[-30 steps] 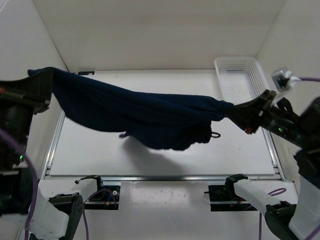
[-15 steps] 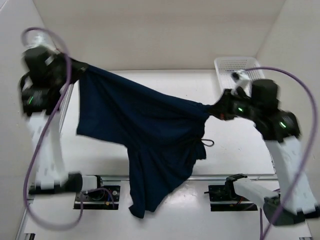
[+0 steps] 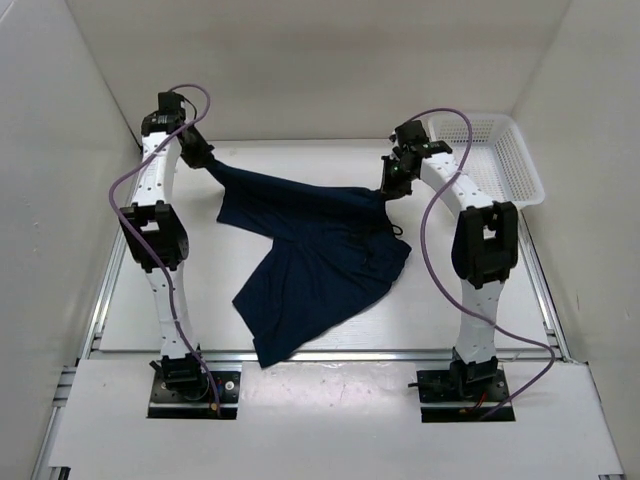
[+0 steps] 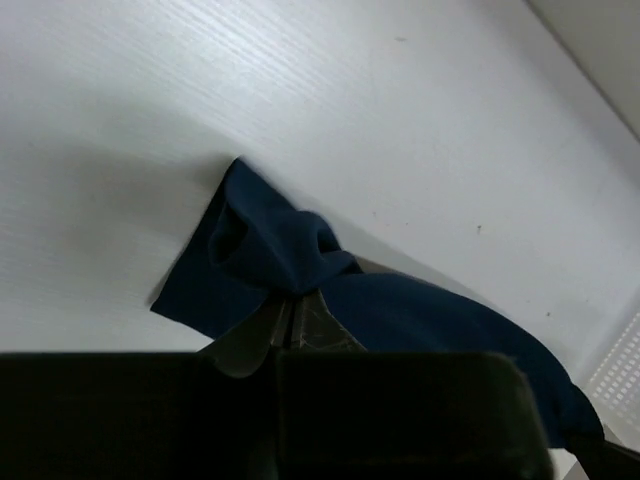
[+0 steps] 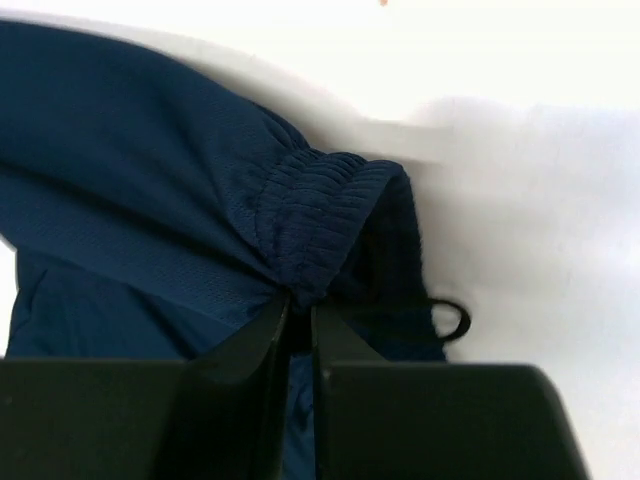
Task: Fold and stack the shorts
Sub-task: Flatten the shorts out, then fold the shorts
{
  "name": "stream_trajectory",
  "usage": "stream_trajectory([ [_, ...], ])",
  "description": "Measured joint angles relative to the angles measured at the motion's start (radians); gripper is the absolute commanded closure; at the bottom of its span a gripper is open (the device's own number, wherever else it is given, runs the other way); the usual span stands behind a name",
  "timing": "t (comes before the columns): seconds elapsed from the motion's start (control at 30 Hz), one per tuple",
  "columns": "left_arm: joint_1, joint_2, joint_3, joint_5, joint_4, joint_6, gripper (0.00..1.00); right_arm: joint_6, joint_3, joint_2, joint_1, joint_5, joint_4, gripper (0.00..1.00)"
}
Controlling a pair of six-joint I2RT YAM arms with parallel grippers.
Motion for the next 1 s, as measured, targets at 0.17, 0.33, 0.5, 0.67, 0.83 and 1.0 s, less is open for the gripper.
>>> stream_trajectory([
  [0.17, 0.000, -0.007, 0.078, 0.011, -0.020, 0.021, 0.90, 0.002, 0.064, 0.062, -0.018, -0.019, -0.001, 1.00],
  [0.33, -0.021, -0.153, -0.072, 0.021, -0.016, 0.049, 0.90, 0.002, 0.038, 0.031, -0.048, -0.057, 0.001, 1.00],
  [0.5, -0.092, -0.510, -0.442, 0.013, -0.009, 0.064, 0.90, 0.001, -0.054, -0.073, -0.086, -0.081, -0.014, 1.00],
  [0.67, -0.156, -0.914, -0.774, 0.018, -0.016, 0.044, 0.90, 0.001, -0.223, -0.265, -0.097, -0.082, -0.018, 1.00],
  [0.83, -0.255, -1.191, -1.073, 0.008, -0.027, -0.021, 0.90, 0.005, -0.437, -0.502, -0.096, -0.042, -0.028, 1.00],
  [1.0, -0.398, -1.302, -1.308, 0.027, -0.069, -0.124, 0.90, 0.009, -0.628, -0.725, -0.134, 0.021, -0.047, 0.96],
])
